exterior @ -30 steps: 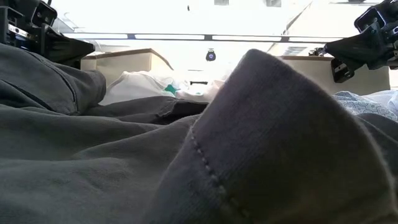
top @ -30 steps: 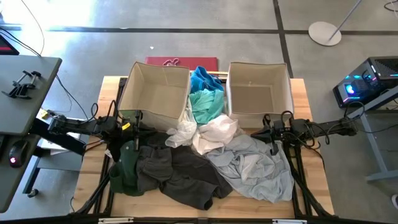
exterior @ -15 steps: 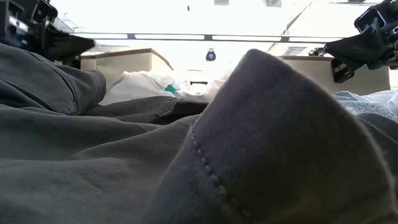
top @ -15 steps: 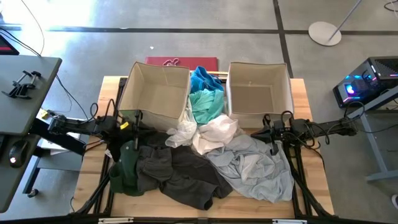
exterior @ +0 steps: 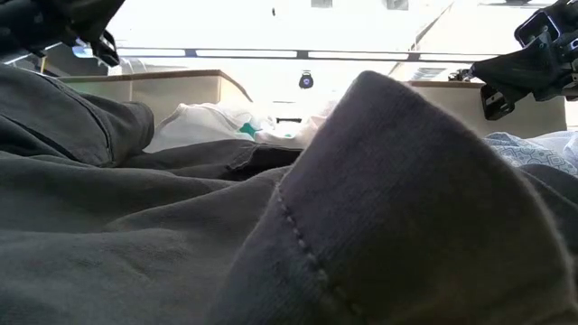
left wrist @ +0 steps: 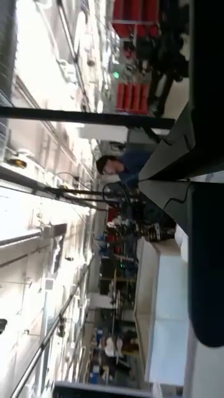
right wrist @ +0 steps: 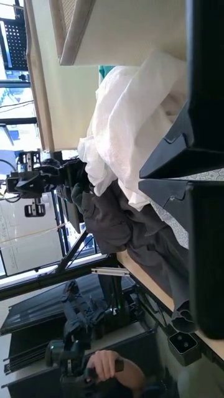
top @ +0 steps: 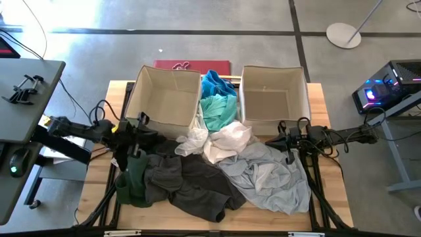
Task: Sort clothes
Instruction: Put the white shirt into the left laundry organizer
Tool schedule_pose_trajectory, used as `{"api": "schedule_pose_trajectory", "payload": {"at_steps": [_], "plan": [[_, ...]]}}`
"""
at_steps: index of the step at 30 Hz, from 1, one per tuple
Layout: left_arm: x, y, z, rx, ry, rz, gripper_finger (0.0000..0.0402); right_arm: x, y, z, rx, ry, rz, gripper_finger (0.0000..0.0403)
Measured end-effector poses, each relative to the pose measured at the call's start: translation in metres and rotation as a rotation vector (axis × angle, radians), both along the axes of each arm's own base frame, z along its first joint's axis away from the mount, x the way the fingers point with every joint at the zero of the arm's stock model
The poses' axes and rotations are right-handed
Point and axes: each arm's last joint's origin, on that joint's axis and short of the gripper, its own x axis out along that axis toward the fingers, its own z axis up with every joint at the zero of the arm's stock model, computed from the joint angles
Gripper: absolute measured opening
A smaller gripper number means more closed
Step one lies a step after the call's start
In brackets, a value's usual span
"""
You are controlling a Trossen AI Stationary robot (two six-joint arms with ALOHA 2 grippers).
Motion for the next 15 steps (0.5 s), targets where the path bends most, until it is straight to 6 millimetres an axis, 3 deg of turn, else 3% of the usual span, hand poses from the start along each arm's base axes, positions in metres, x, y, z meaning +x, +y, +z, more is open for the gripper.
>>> {"api": "schedule_pose_trajectory", "payload": {"at_steps": [7, 15], "plan": [[0.032, -0.018, 0.038, 0.116, 0.149, 0.092, 0.0000, 0.000, 0.000, 0.000, 0.000, 0.000, 0.000, 0.0000], [0.107, -0.052, 0.076, 0.205, 0.426, 0.232, 0.0000, 0.000, 0.000, 0.000, 0.000, 0.000, 0.000, 0.0000]]}}
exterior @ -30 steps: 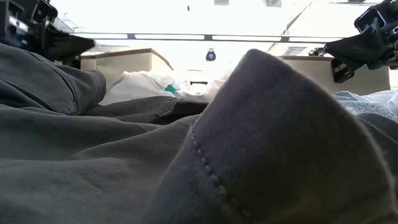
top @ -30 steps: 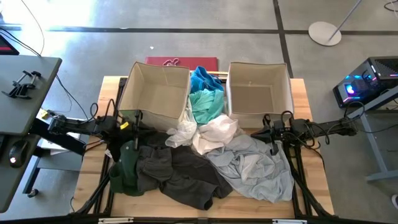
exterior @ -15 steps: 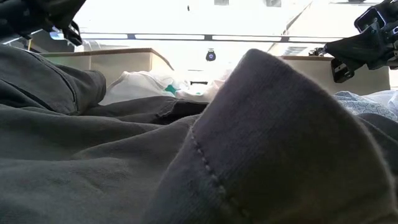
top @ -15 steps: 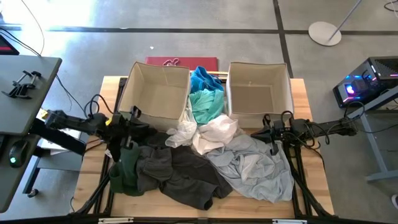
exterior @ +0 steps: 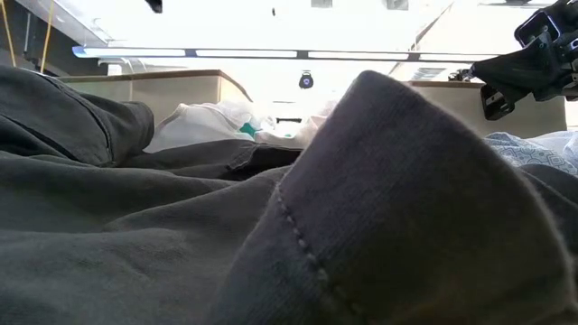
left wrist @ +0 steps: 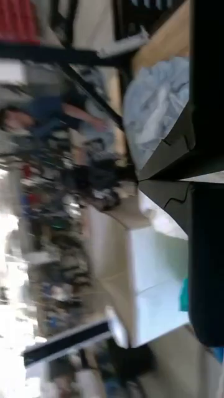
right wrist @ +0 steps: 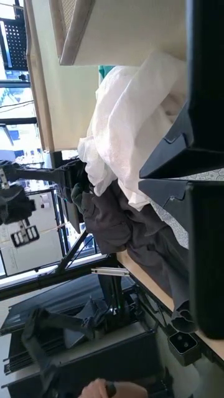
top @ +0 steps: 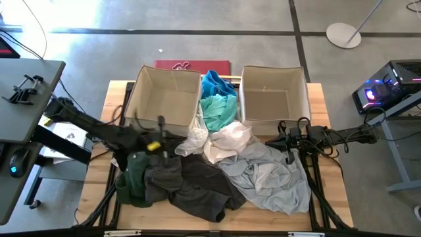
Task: Sort clothes
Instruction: Put the white shirt into the left laundry organizer
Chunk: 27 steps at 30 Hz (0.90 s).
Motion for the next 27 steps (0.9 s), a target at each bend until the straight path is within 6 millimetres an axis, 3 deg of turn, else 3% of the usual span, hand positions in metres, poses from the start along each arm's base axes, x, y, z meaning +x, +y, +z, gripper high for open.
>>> {"api": "schedule_pose_trajectory", "payload": {"at_steps": [6, 12, 20, 27], "plan": [[0.056, -0.015, 0.030, -0.010, 0.137, 0.050, 0.0010, 0.000, 0.000, 0.000, 0.000, 0.000, 0.000, 0.0000], [0.115, -0.012, 0.035, 0.021, 0.248, 0.042, 0.0083, 0.000, 0.000, 0.000, 0.000, 0.000, 0.000, 0.0000], [0.180, 0.019, -0.007, -0.094, 0.393, 0.051, 0.0215, 0.000, 0.000, 0.000, 0.000, 0.000, 0.000, 0.0000], [0.210, 0.048, -0.063, -0.118, 0.552, 0.098, 0.0246, 0.000, 0.000, 0.000, 0.000, 0.000, 0.000, 0.0000]]}}
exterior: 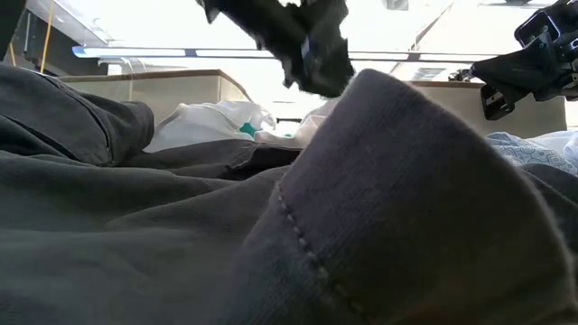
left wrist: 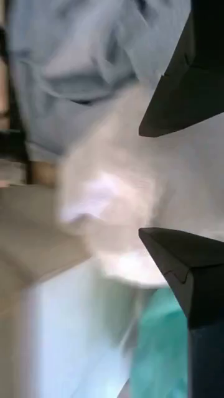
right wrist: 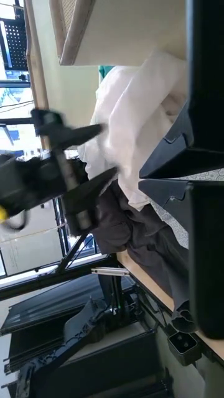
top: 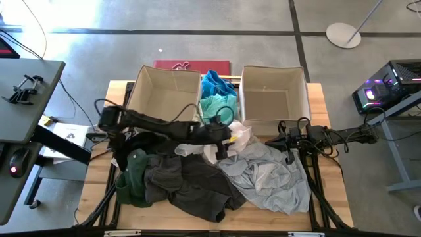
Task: Sort clothes
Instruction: Put the white shirt into the left laundry organizer
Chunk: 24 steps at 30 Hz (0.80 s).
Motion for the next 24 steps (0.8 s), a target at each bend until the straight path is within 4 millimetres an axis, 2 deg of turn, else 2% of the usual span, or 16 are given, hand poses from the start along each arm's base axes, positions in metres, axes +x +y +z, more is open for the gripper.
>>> {"api": "schedule_pose_trajectory", "payload": {"at_steps": [4, 7, 11, 14, 15, 18, 20, 21, 24], "plan": [[0.008, 0.010, -0.034, -0.081, 0.084, 0.005, 0.0234, 0.000, 0.000, 0.000, 0.000, 0.000, 0.000, 0.0000], [0.013, 0.012, -0.058, -0.086, 0.138, 0.024, 0.0201, 0.000, 0.000, 0.000, 0.000, 0.000, 0.000, 0.0000], [0.017, 0.012, -0.084, -0.075, 0.200, 0.034, 0.0112, 0.000, 0.000, 0.000, 0.000, 0.000, 0.000, 0.0000], [0.018, 0.011, -0.094, -0.072, 0.224, 0.029, 0.0028, 0.000, 0.000, 0.000, 0.000, 0.000, 0.000, 0.0000], [0.018, 0.010, -0.095, -0.076, 0.223, 0.026, 0.0016, 0.000, 0.000, 0.000, 0.000, 0.000, 0.000, 0.0000], [0.017, 0.004, -0.086, -0.092, 0.199, 0.005, 0.0013, 0.000, 0.000, 0.000, 0.000, 0.000, 0.000, 0.0000], [0.015, -0.003, -0.068, -0.092, 0.162, -0.029, 0.0006, 0.000, 0.000, 0.000, 0.000, 0.000, 0.000, 0.0000], [0.014, -0.006, -0.055, -0.088, 0.135, -0.048, 0.0004, 0.000, 0.000, 0.000, 0.000, 0.000, 0.000, 0.0000], [0.011, -0.012, 0.002, -0.042, 0.008, -0.108, 0.0004, 0.000, 0.000, 0.000, 0.000, 0.000, 0.000, 0.0000]]}}
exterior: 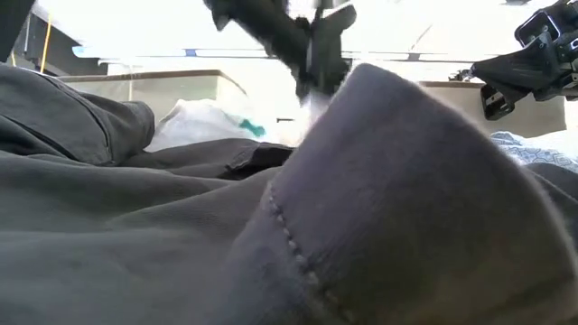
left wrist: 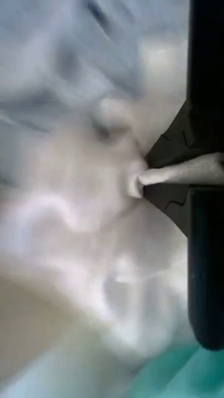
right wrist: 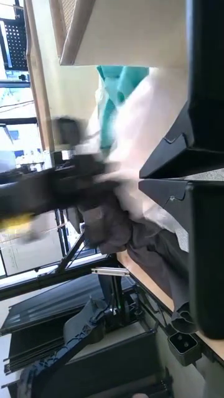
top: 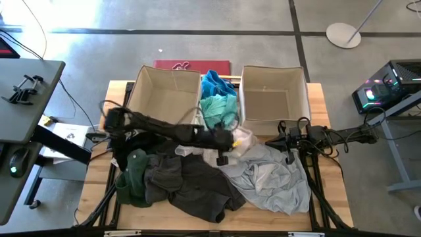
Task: Sort clothes
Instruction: Put the white shirt into the left laundry organizer
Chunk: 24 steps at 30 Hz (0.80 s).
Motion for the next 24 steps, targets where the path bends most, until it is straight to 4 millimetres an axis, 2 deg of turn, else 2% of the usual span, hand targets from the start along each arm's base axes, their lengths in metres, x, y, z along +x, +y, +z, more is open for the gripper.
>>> {"api": "schedule_pose_trajectory", "payload": {"at_steps": [8, 11, 17, 24], "plan": [[-0.039, -0.001, 0.153, 0.193, -0.348, -0.102, 0.0001, 0.000, 0.000, 0.000, 0.000, 0.000, 0.000, 0.0000], [-0.053, 0.000, 0.200, 0.272, -0.473, -0.113, 0.0001, 0.000, 0.000, 0.000, 0.000, 0.000, 0.000, 0.0000], [-0.077, -0.001, 0.277, 0.354, -0.700, -0.169, 0.0001, 0.000, 0.000, 0.000, 0.000, 0.000, 0.000, 0.0000], [-0.118, -0.013, 0.348, 0.325, -0.981, -0.285, 0.0000, 0.000, 0.000, 0.000, 0.000, 0.000, 0.000, 0.0000]]}}
